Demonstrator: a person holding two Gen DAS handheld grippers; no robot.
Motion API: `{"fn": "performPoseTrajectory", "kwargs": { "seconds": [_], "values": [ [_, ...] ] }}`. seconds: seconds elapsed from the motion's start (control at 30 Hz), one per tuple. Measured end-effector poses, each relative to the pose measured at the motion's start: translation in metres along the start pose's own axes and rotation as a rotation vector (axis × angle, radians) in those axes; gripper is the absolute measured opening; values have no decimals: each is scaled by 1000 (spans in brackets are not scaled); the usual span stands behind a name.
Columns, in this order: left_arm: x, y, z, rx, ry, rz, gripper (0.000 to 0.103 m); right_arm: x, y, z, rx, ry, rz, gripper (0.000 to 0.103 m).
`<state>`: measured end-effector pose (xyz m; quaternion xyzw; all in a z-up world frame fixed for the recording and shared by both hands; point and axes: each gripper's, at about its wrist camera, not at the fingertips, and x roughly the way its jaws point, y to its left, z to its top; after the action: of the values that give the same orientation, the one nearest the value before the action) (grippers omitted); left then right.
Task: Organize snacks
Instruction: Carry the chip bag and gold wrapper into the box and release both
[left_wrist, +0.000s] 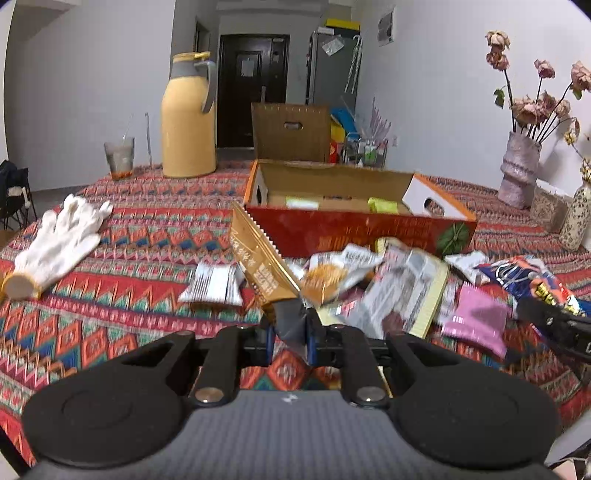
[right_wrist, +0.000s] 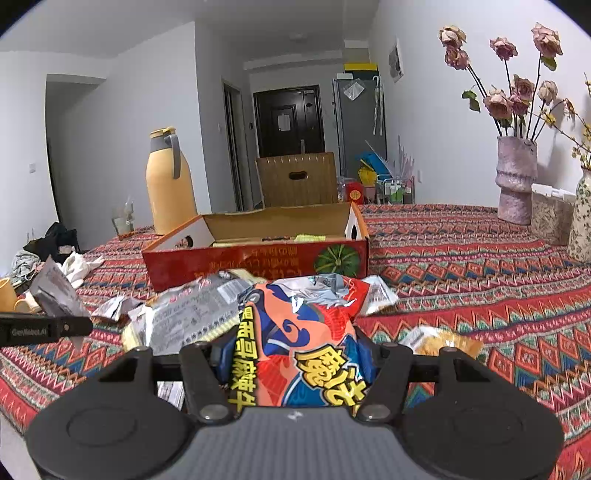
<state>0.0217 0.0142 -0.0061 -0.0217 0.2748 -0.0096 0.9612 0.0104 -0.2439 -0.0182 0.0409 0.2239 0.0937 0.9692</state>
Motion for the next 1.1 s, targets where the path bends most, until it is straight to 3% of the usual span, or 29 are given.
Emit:
{"fn": "performPoseTrajectory", "kwargs": {
  "seconds": [0.67,1.1],
  "values": [
    [41,-30,95,45,-138,-17,17,68,0,79,-17,-99,-4,59],
    [104,-34,143,16,-134,-15,17,152,5,137,-44,-85,-27,59]
  ]
}}
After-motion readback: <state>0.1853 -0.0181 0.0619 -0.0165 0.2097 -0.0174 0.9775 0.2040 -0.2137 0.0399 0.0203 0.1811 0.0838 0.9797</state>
